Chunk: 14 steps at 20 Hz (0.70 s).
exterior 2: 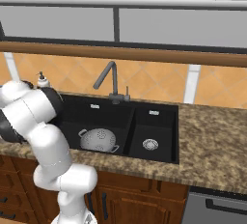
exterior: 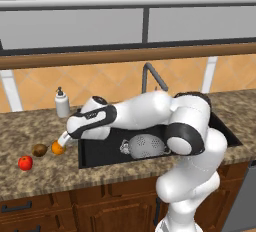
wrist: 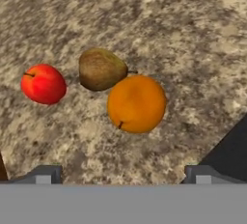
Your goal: Put the colander in the sink, put the pear, apple, orange in the colander, and turn on the sink faucet and pour water over the colander.
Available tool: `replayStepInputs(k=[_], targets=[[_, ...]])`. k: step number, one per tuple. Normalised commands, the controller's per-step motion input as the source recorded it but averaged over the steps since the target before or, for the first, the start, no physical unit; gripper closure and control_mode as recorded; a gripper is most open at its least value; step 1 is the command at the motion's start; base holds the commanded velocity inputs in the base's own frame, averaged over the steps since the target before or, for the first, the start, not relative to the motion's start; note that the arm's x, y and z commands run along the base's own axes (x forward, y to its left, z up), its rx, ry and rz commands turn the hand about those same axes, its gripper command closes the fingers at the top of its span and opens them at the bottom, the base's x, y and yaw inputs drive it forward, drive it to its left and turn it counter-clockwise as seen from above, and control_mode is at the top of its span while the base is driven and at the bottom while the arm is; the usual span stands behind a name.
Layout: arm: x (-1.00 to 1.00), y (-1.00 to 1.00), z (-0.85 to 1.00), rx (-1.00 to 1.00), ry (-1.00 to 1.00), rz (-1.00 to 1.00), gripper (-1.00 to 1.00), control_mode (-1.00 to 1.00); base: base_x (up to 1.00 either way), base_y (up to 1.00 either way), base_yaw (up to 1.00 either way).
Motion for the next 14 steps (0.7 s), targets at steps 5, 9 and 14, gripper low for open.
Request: replayStepInputs(k=[5, 9, 14], targets=[[0.34, 0.48, -0.18, -0.07, 0.02, 0.0, -1.0, -1.0, 0.0, 0.0, 0.0], [0.33, 0.34, -0.15, -0.17, 0.02, 0.0, -1.0, -1.0, 0.0, 0.0, 0.0], [0.27, 0.2, -0.1, -0.1, 0.05, 0.0, -1.0, -1.0, 0.0, 0.0, 0.0]])
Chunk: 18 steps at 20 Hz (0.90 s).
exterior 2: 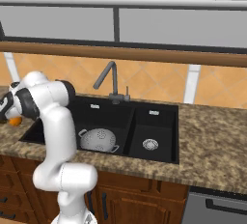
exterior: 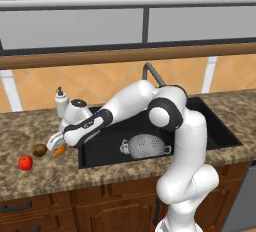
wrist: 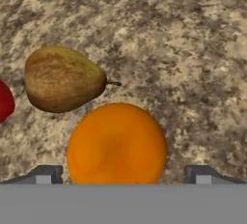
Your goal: Put the colander in the sink, put the pear, apple, orange in the colander, and turn on the sink faucet and pour water over the colander.
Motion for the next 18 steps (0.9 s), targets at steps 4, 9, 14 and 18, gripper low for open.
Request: replayStepInputs(k=[4, 9, 14, 18], targets=[[0.15, 0.24, -0.04, 0.0, 0.1, 0.0, -1.0, -1.0, 0.0, 0.0, 0.0], [0.03, 0.09, -0.15, 0.0, 0.03, 0.0, -1.0, -1.0, 0.0, 0.0, 0.0], [-0.03, -0.02, -0.26, 0.0, 0.01, 0.0, -1.0, -1.0, 0.0, 0.0, 0.0], [-0.23, -0.14, -0.23, -0.01, 0.0, 0.0, -1.0, -1.0, 0.0, 0.0, 0.0]])
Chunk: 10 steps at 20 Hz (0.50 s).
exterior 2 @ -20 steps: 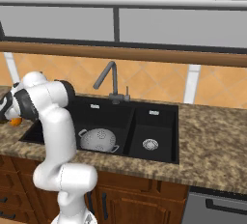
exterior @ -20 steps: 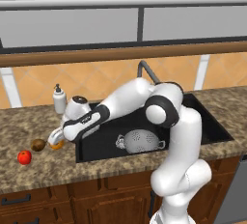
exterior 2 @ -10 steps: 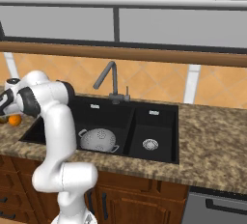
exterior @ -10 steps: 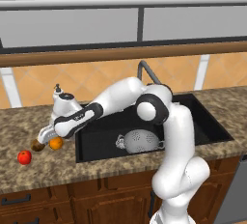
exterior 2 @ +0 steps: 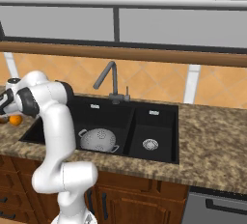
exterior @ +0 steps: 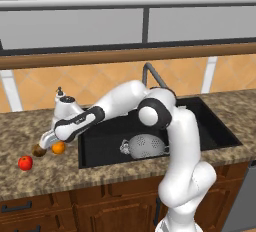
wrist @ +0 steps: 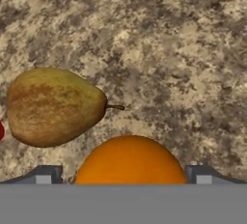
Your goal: Put the colander in the sink, put the pear, apple, orange in the colander, and turn on the sink faucet and pour water over the colander.
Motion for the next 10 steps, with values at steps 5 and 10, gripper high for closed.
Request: replayStepInputs(k=[5, 10], targets=[[-0.35, -0.13, -0.09, 0.0, -0.02, 0.0, -1.0, -1.0, 0.0, 0.0, 0.0], [-0.36, -0.13, -0.05, 0.0, -0.05, 0.0, -1.0, -1.0, 0.0, 0.0, 0.0]])
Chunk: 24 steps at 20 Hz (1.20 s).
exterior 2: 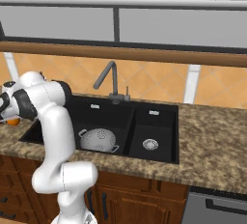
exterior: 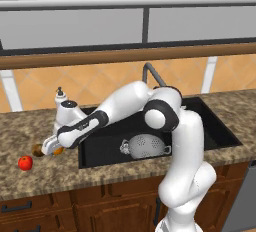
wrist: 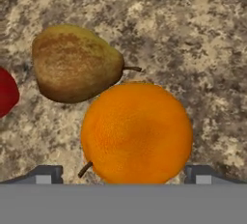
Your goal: Put the colander in the sink, put the pear, apple, orange in the colander, and turn on the sink faucet and pour water over the colander.
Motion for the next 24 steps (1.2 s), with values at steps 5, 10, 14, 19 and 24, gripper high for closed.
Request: replayStepInputs(k=[5, 10, 14, 19, 24], targets=[[-0.02, -0.09, -0.11, -0.03, -0.04, 0.0, -1.0, -1.0, 0.0, 0.0, 0.0], [0.15, -0.01, -0.06, -0.02, -0.09, 0.0, -1.0, -1.0, 0.0, 0.0, 0.0], [0.26, 0.17, 0.0, 0.0, -0.08, 0.0, -1.0, -1.0, 0.0, 0.0, 0.0], [0.11, 0.29, 0.0, 0.0, -0.02, 0.0, -1.0, -1.0, 0.0, 0.0, 0.0], [0.02, 0.25, -0.03, 0.0, 0.0, 0.0, -1.0, -1.0, 0.0, 0.0, 0.0]])
